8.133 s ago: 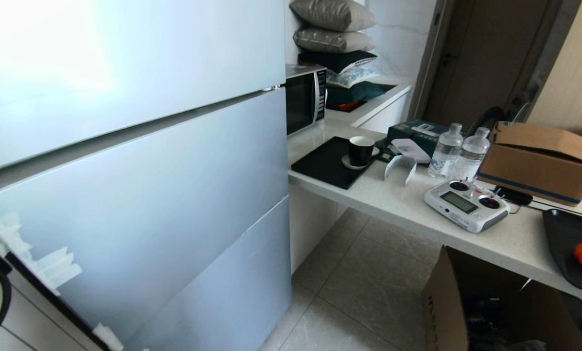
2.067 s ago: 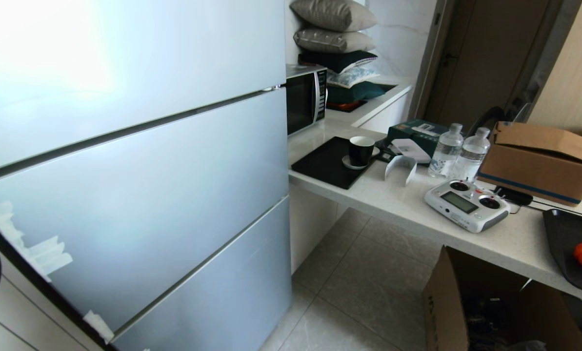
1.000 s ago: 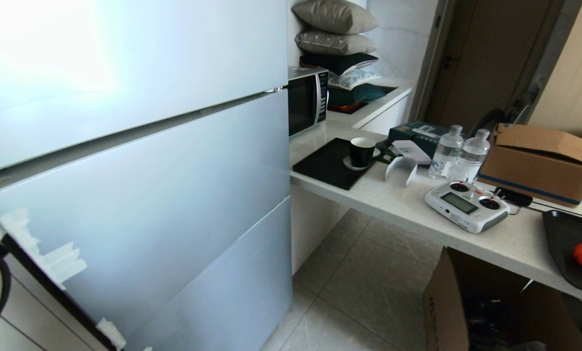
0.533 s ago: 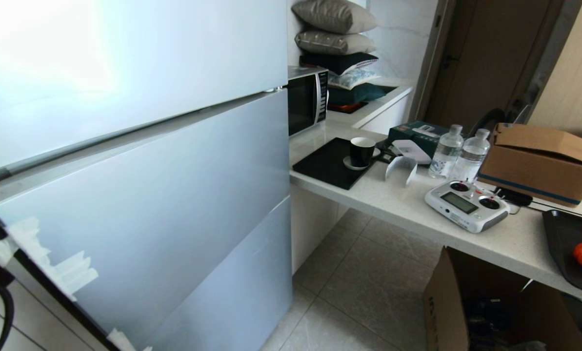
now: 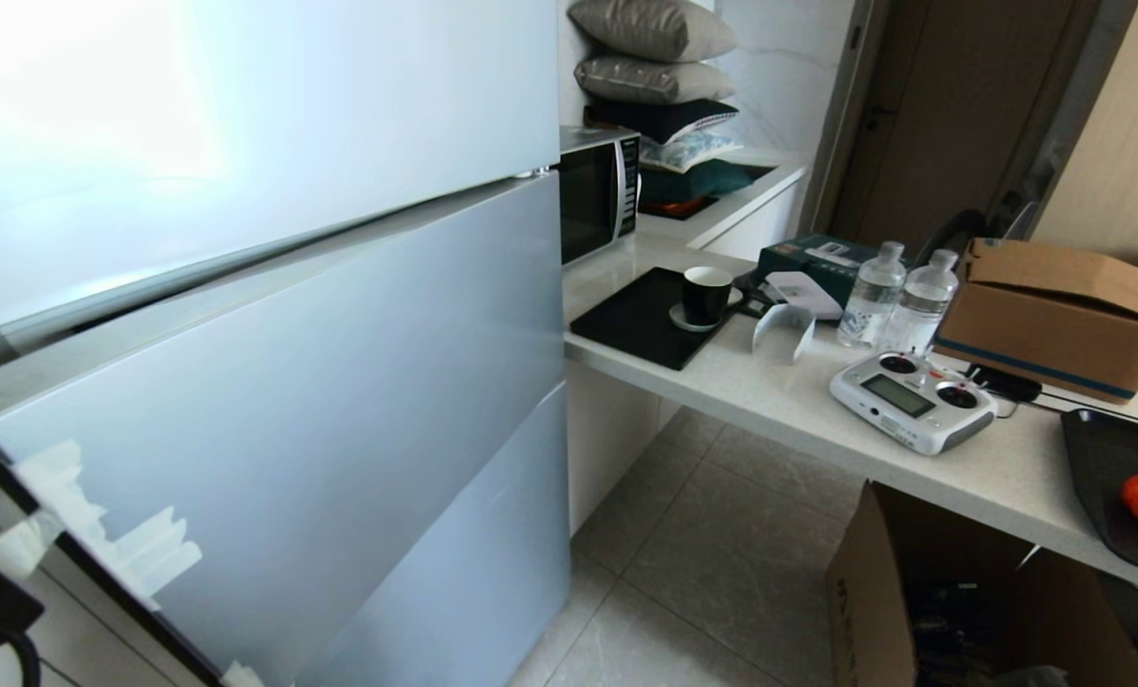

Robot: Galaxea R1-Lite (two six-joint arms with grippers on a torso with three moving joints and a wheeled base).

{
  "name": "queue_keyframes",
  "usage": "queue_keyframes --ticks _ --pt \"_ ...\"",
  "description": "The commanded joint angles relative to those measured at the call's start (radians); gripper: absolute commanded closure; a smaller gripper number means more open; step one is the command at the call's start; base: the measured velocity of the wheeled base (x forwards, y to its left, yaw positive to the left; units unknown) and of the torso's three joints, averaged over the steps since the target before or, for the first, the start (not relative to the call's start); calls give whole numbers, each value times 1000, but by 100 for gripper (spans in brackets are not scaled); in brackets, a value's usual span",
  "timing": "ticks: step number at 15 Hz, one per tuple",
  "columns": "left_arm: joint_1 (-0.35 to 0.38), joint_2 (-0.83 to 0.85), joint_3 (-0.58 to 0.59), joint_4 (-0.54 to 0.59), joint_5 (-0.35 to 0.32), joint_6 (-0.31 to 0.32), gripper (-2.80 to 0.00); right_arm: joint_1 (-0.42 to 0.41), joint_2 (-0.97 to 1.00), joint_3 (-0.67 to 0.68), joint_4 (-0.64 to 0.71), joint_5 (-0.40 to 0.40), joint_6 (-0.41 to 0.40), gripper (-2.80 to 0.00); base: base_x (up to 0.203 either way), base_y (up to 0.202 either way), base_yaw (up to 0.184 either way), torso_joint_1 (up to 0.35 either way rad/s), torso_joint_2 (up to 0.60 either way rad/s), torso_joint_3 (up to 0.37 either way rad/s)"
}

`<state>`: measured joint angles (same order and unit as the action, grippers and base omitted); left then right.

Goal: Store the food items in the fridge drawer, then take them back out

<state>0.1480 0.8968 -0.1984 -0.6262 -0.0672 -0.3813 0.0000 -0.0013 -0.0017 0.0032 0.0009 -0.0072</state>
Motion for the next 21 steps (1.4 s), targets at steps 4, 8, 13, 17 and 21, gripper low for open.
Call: queue_keyframes --ticks 4,8,13,17,21 --pt "-48 -57 37 12 4 -2 0 0 0 0 0 1 0 0 0 0 0 0 0 0" --pt "-86 -70 64 16 3 -3 0 0 0 0 0 1 0 0 0 0 0 0 0 0" --pt "-152 -56 71 16 -4 -8 0 0 0 0 0 1 0 0 0 0 0 0 0 0" --pt "-186 -34 62 16 -37 -38 0 0 0 0 0 1 0 0 0 0 0 0 0 0" --pt "-191 -4 59 14 -83 -39 0 0 0 0 0 1 0 0 0 0 0 0 0 0"
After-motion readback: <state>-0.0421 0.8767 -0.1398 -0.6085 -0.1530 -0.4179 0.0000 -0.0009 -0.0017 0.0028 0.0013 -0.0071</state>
